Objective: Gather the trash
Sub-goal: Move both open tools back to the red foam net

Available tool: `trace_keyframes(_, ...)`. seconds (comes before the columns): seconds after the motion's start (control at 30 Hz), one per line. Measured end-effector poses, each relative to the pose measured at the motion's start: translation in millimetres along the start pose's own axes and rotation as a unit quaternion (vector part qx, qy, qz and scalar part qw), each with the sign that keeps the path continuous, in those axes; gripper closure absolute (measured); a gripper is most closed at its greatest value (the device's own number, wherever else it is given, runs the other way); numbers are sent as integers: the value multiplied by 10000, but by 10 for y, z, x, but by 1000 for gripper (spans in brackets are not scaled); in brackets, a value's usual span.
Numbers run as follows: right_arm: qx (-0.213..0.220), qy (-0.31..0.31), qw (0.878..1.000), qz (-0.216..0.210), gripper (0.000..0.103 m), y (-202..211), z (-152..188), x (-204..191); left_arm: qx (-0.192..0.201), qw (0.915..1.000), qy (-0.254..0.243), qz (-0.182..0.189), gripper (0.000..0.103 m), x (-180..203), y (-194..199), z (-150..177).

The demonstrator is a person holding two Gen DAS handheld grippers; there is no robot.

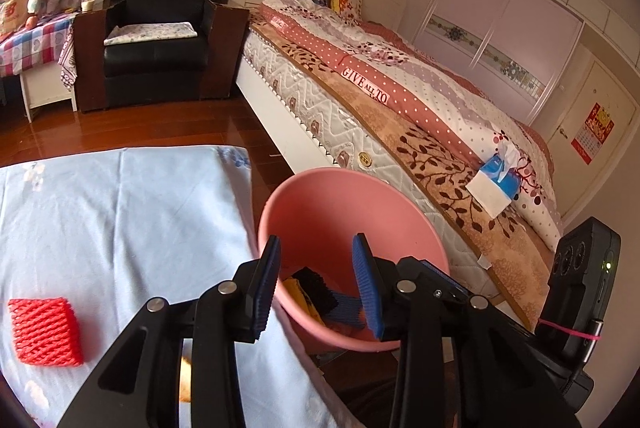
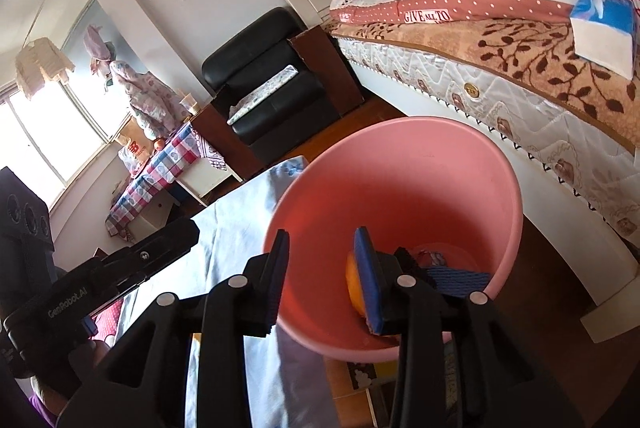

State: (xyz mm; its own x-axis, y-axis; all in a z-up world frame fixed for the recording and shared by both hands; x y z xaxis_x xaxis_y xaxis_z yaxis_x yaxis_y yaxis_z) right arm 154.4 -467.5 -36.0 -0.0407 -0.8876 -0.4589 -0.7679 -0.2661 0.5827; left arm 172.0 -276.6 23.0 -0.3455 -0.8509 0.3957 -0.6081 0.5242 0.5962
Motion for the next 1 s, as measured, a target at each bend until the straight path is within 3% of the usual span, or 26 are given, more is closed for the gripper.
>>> trace_keyframes(0.57, -39, 514, 9985, -207, 68, 174, 234, -633, 357, 9978, 449, -318, 67, -545, 698, 79)
trace_keyframes(1.0, -257, 831, 9954, -413, 68, 147, 450, -975, 524, 9884, 997, -1016, 67, -1353, 1312, 296)
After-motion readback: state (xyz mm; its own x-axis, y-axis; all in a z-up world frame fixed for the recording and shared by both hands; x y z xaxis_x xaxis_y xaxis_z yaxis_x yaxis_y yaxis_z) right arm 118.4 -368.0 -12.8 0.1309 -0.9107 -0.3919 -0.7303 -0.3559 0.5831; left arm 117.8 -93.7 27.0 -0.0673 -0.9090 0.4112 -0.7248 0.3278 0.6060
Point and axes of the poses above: each gripper's, at about its wrist camera, not at the fingertips, and y roughly against the way its jaws point, x to its right, z to its underside, the point moved 4 cm from there along -y, roughly the way its jaws point, and after that the axes turned 5 degrees about z, right-handed, at the moved point
